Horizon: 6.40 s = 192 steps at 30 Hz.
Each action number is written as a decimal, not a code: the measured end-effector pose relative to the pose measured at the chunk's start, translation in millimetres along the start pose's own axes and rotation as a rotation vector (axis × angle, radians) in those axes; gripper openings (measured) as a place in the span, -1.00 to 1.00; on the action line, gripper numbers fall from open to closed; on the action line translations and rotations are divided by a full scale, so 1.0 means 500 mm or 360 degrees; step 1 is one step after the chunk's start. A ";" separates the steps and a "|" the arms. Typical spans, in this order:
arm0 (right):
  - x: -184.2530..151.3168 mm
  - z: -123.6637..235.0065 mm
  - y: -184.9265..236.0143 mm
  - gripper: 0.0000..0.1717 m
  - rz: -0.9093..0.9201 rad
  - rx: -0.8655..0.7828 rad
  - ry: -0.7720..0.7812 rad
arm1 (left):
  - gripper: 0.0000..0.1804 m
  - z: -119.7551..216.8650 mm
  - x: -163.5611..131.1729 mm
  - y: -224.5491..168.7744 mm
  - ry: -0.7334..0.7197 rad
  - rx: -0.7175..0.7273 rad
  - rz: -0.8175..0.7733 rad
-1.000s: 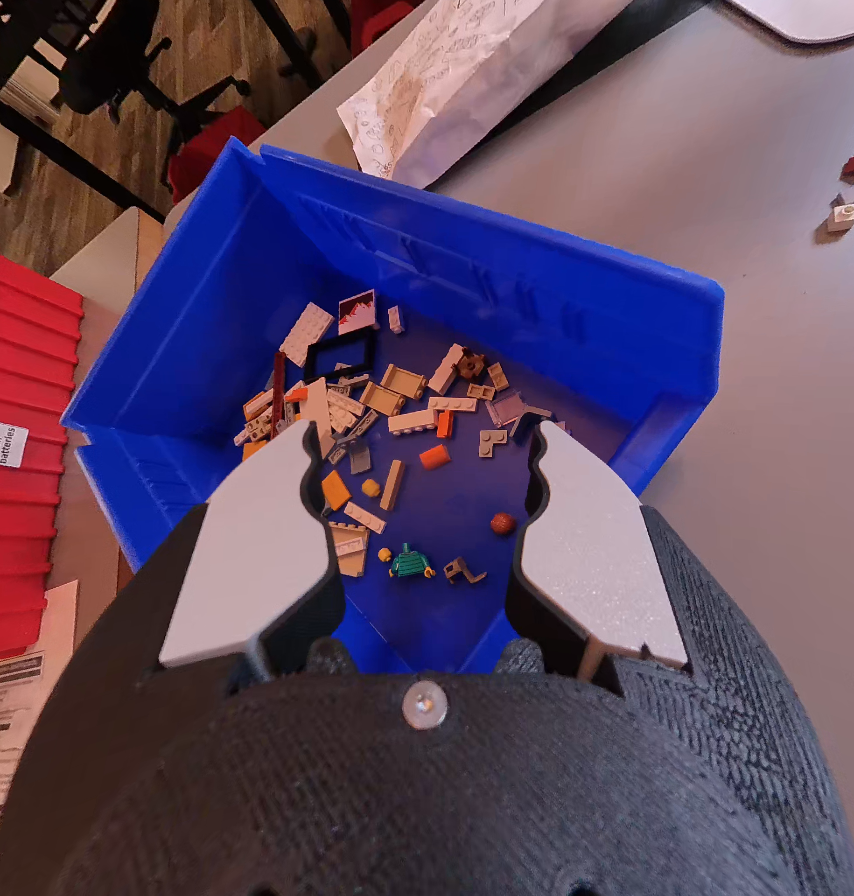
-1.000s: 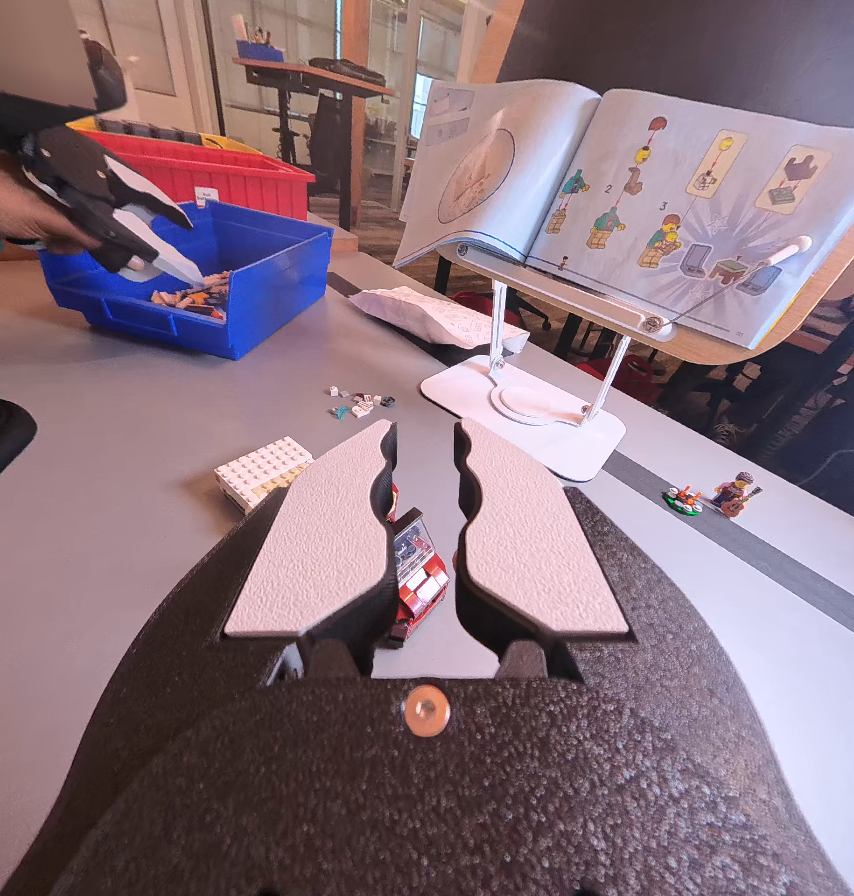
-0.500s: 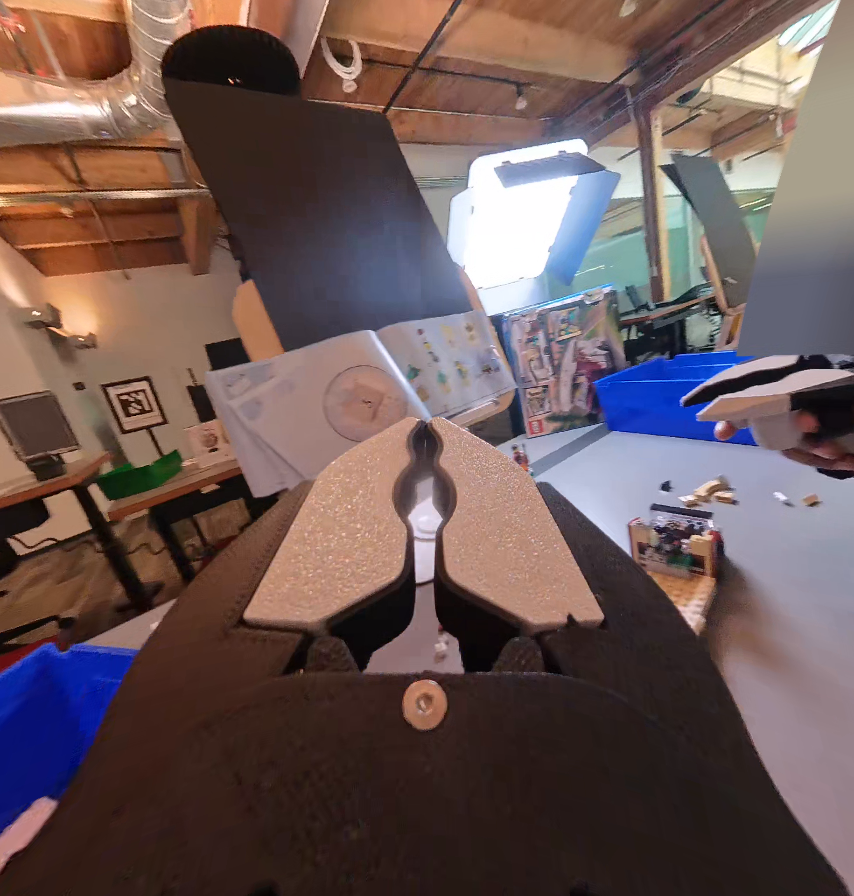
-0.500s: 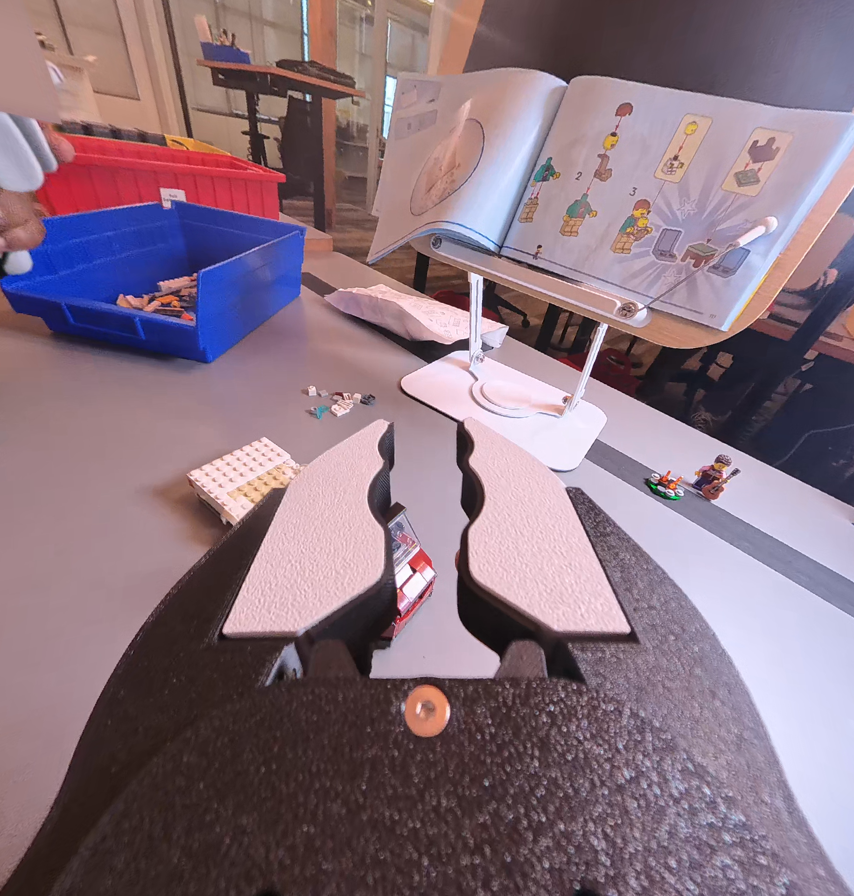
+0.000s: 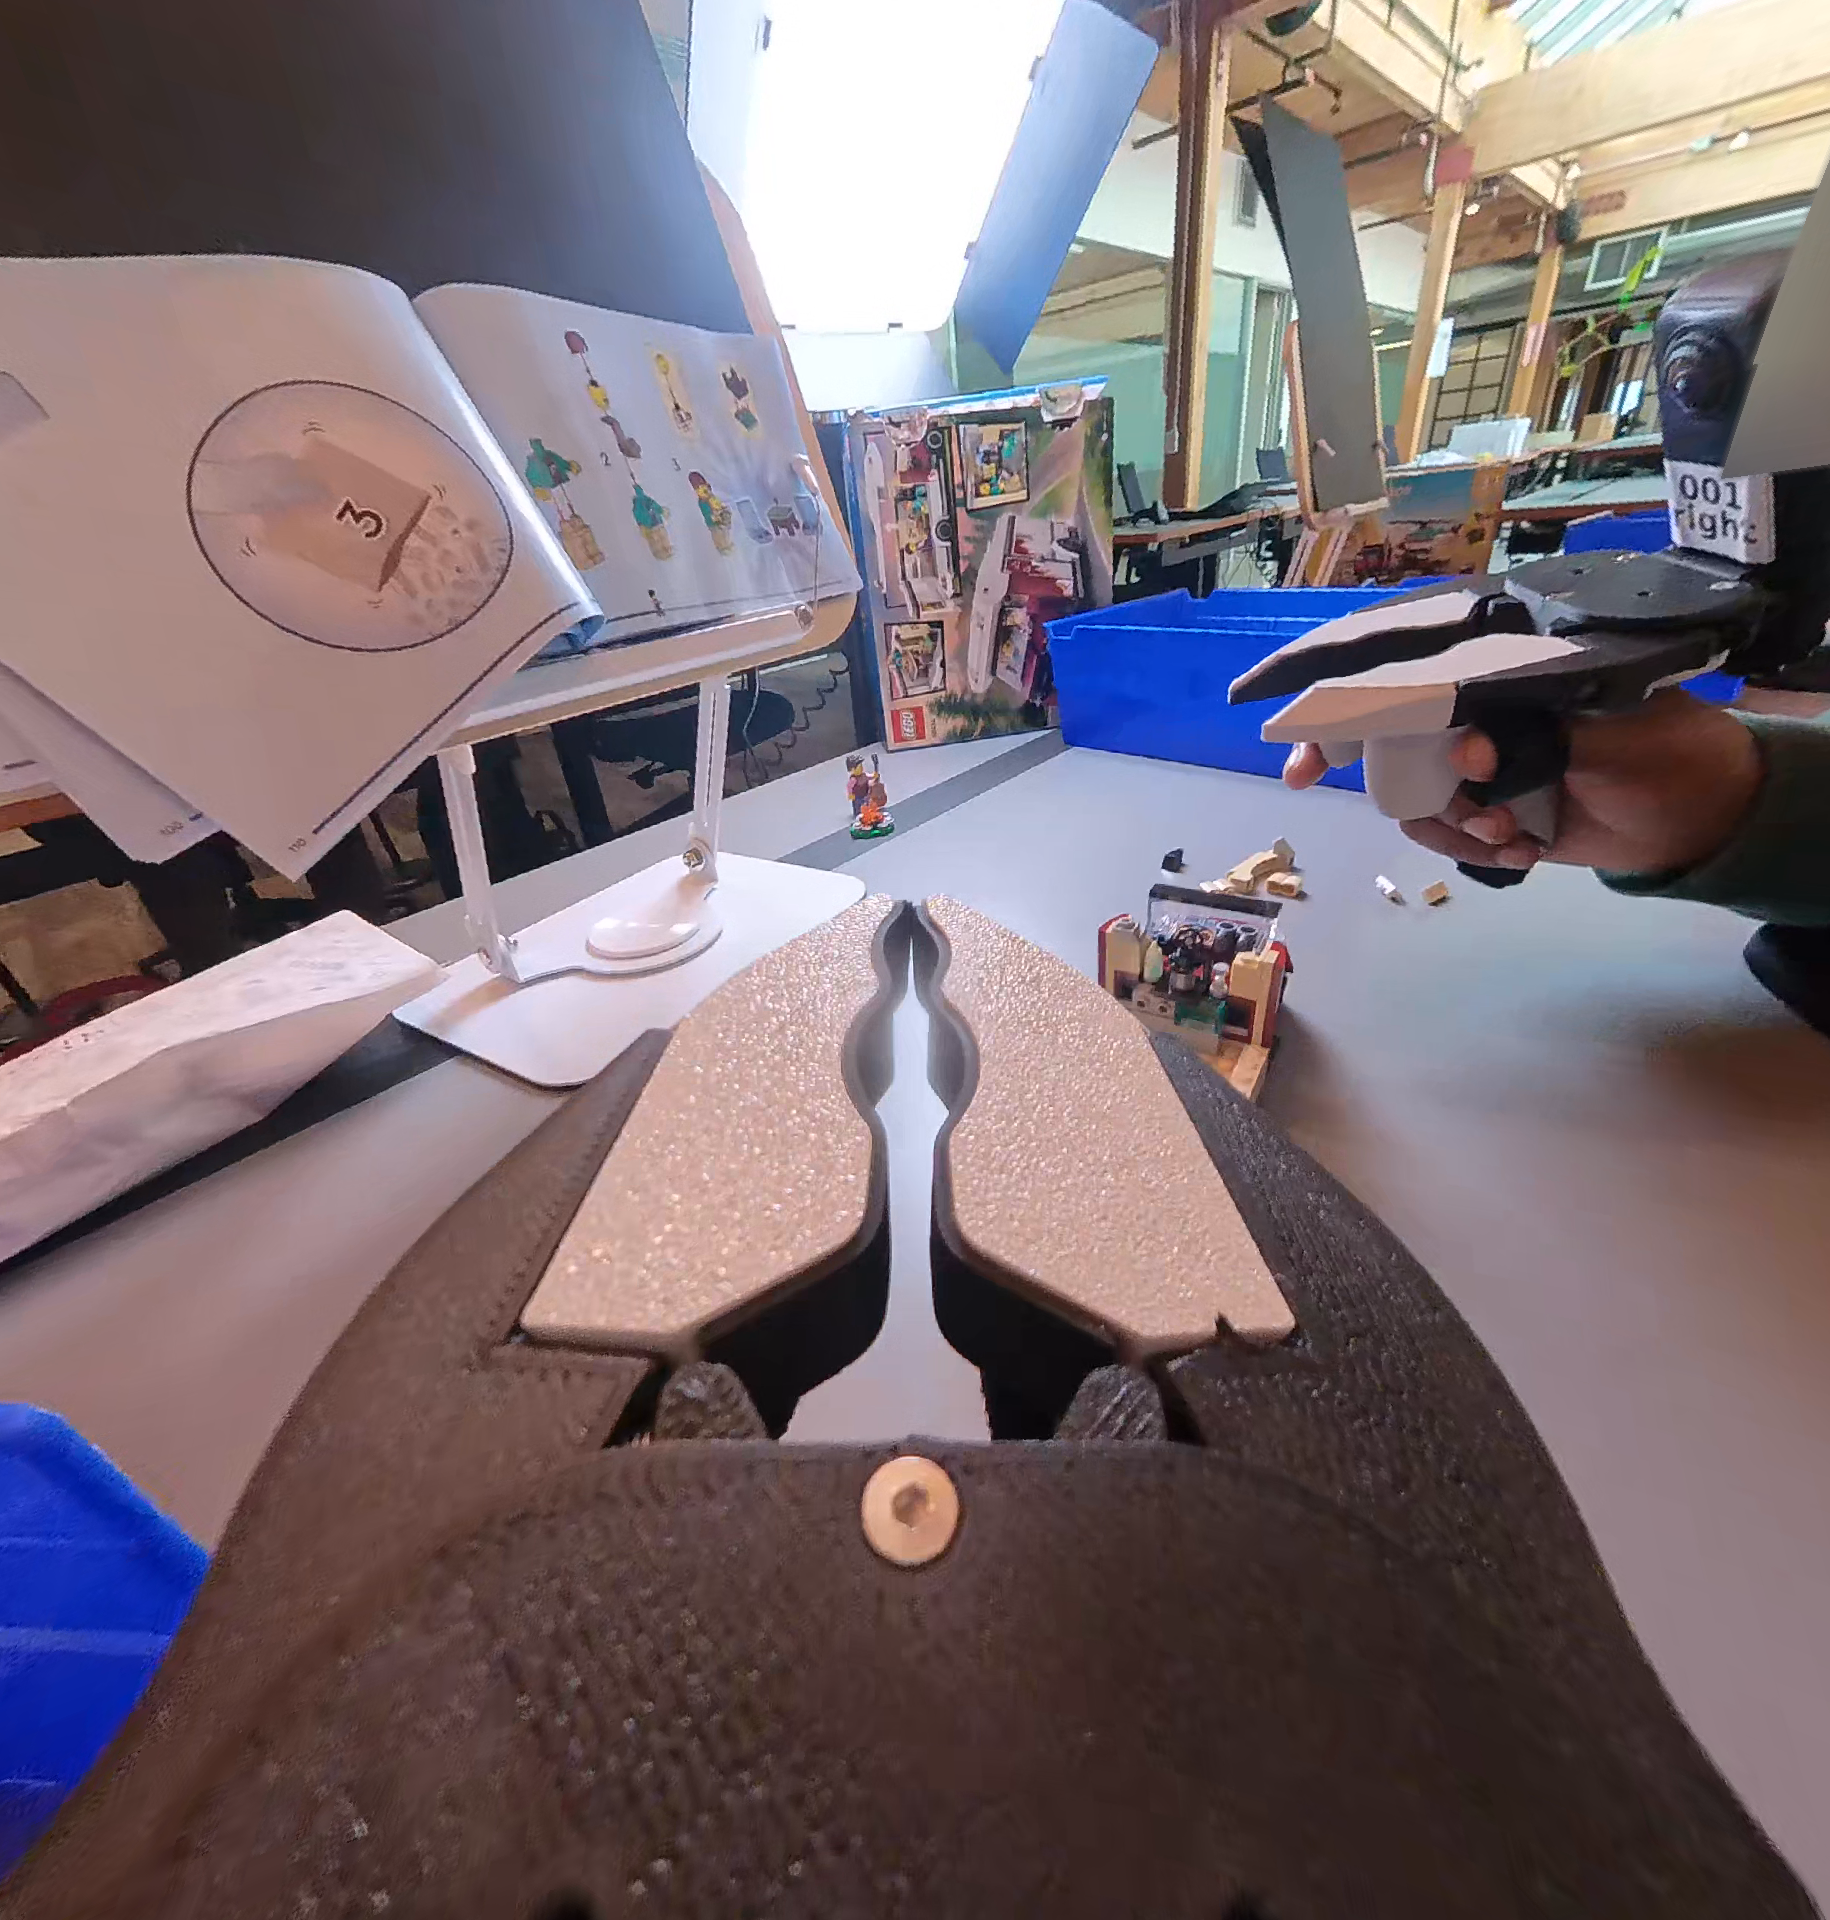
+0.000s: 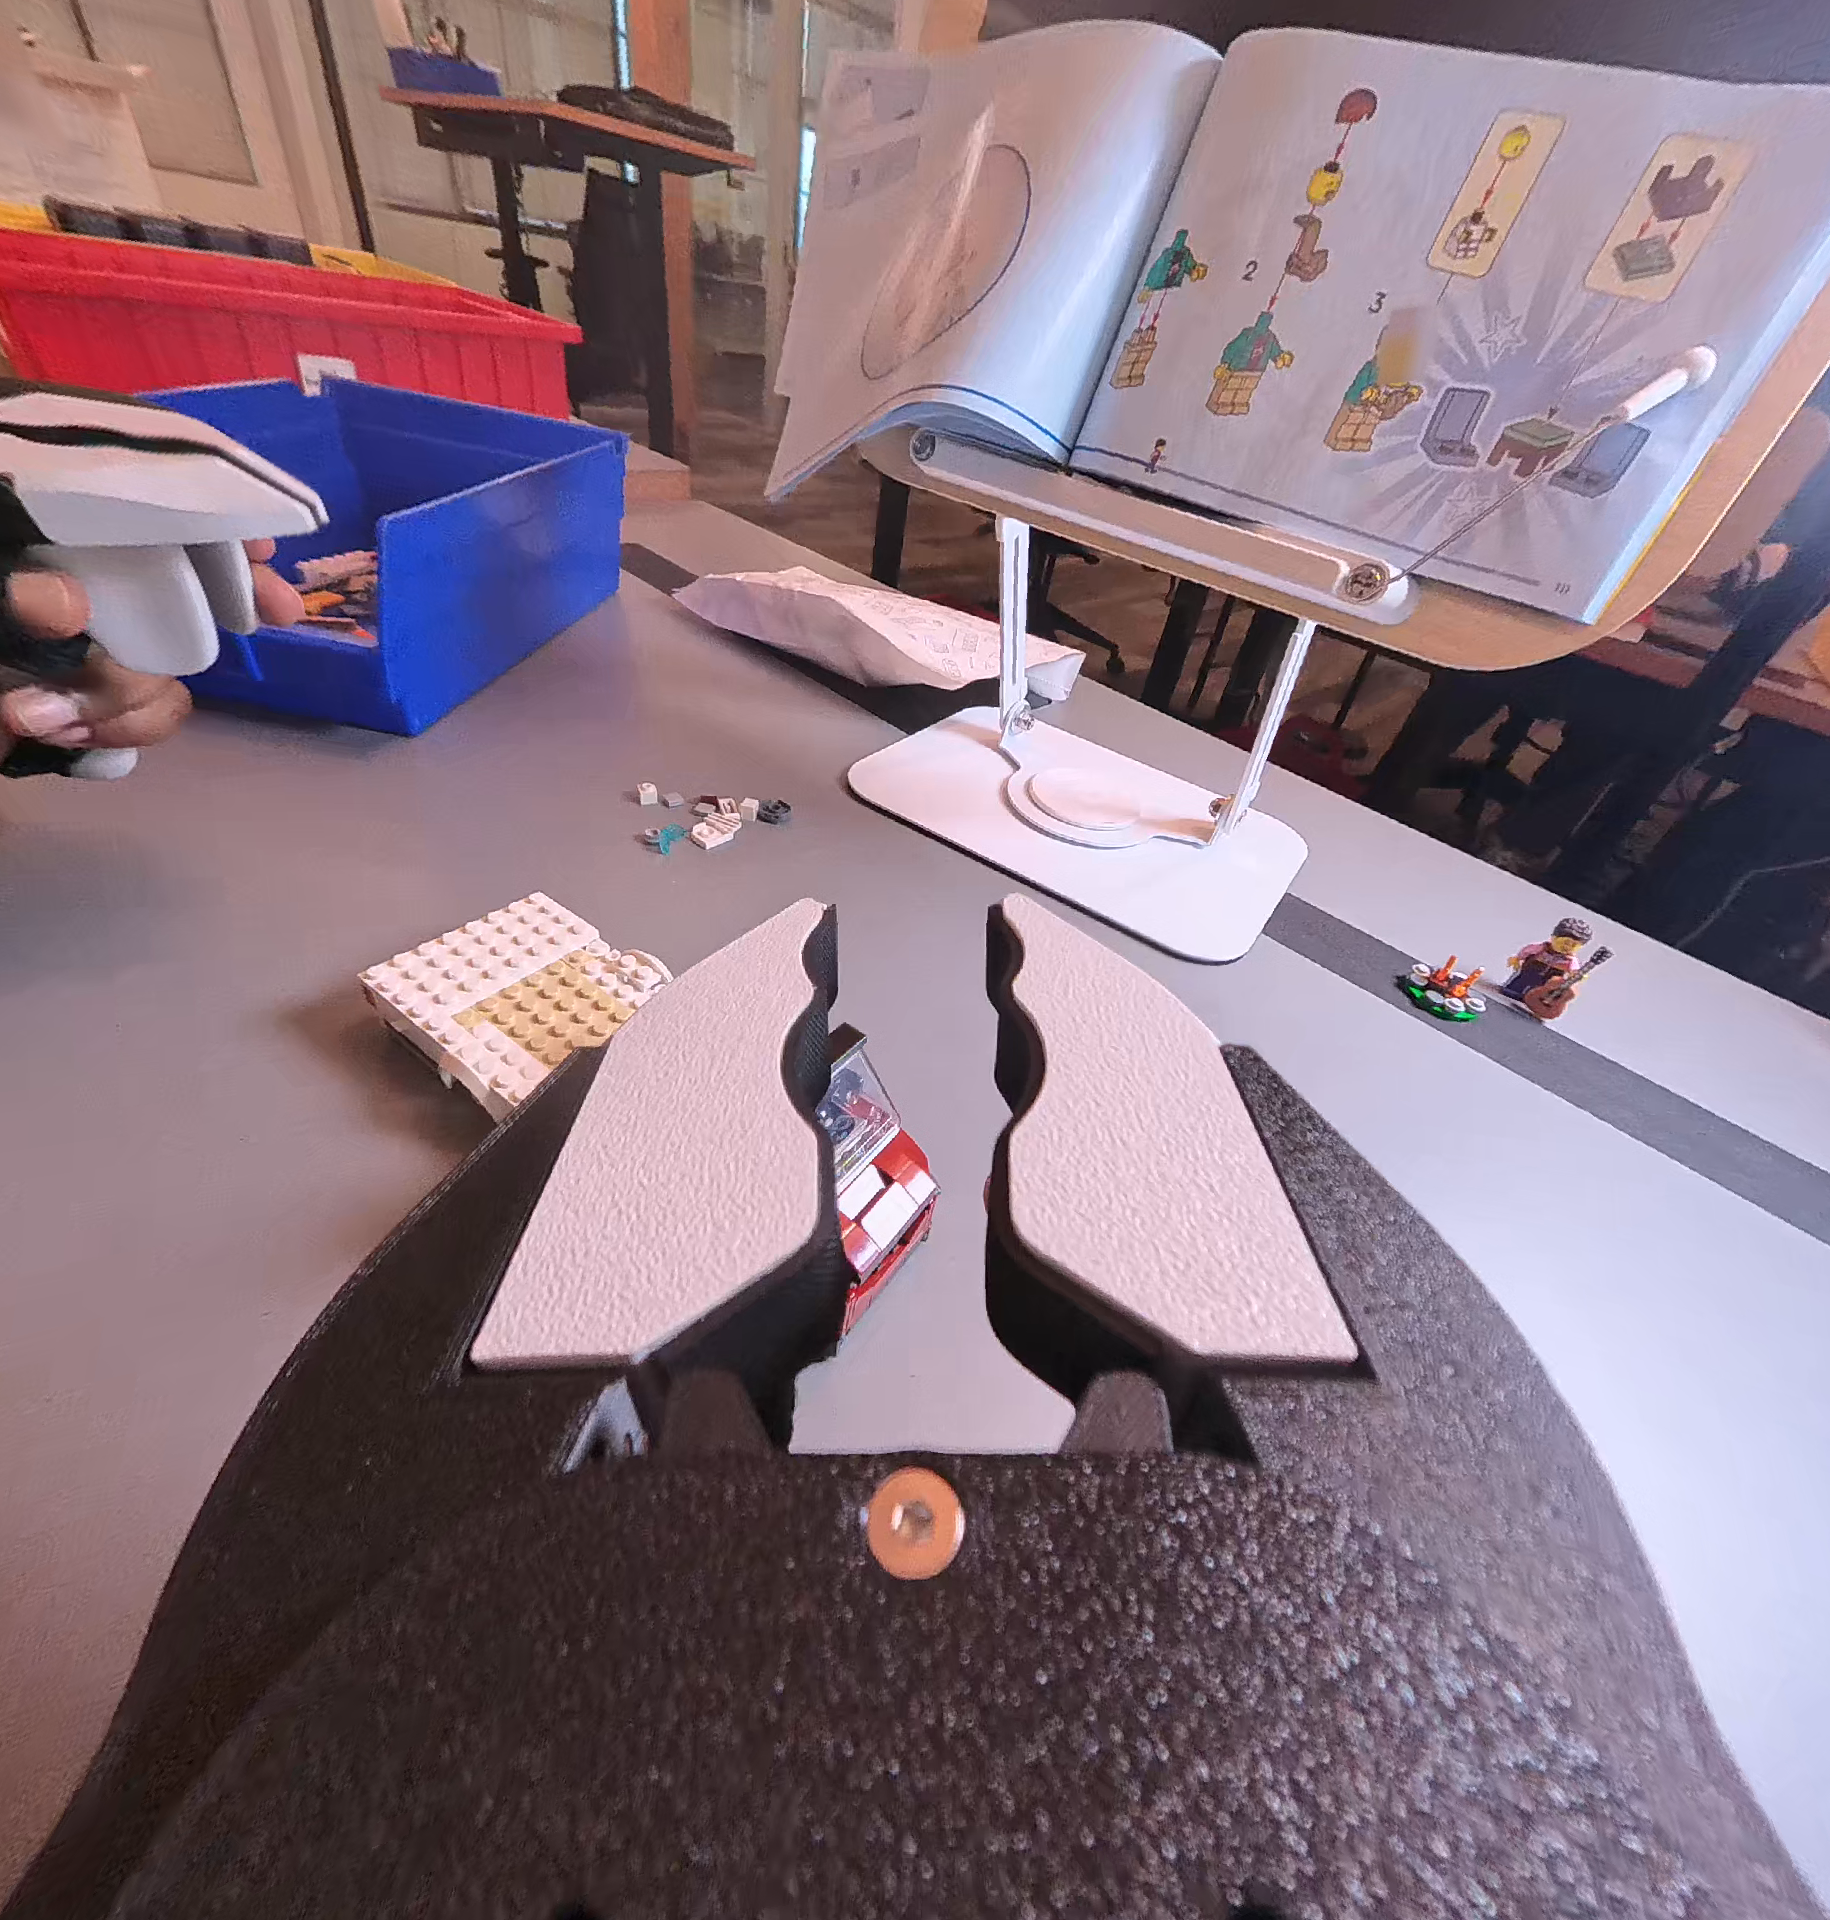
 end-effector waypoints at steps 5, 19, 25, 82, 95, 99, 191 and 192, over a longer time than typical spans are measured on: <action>-0.015 -0.003 -0.005 -0.68 -0.0070 0.0014 0.0009 | -1.00 0.001 -0.017 0.016 0.0050 0.0055 -0.0056; -0.027 -0.014 0.012 -0.68 -0.0108 0.0027 -0.0002 | -1.00 0.020 -0.011 0.040 0.0026 0.0104 -0.0054; -0.026 -0.007 0.013 -0.67 -0.0099 0.0010 -0.0017 | -1.00 0.062 0.037 0.089 -0.0062 0.0340 -0.0233; -0.025 0.006 0.007 -0.72 0.0069 -0.0027 0.0009 | -1.00 0.173 -0.152 0.436 0.1815 -0.0255 -0.0204; -0.012 0.015 0.027 -0.73 0.0153 -0.0003 -0.0009 | -0.95 0.144 -0.248 0.450 0.2057 -0.0189 -0.0341; -0.015 0.013 0.025 -0.73 0.0116 0.0013 0.0000 | -0.98 0.150 -0.246 0.453 0.2126 -0.0178 -0.0388; -0.004 0.044 0.224 -0.81 0.0003 0.1136 0.0022 | -0.82 -0.035 -0.115 -0.255 0.0823 -0.1188 -0.0228; -0.011 0.046 0.227 -0.81 0.0021 0.1152 0.0050 | -0.81 -0.035 -0.115 -0.254 0.0803 -0.1182 -0.0207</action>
Point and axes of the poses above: each gripper's, where its closed fingertips meet, z back along the fingers, x out of its top, y = z × x across the jaws, the point moved 3 cm from there along z, back along the fingers
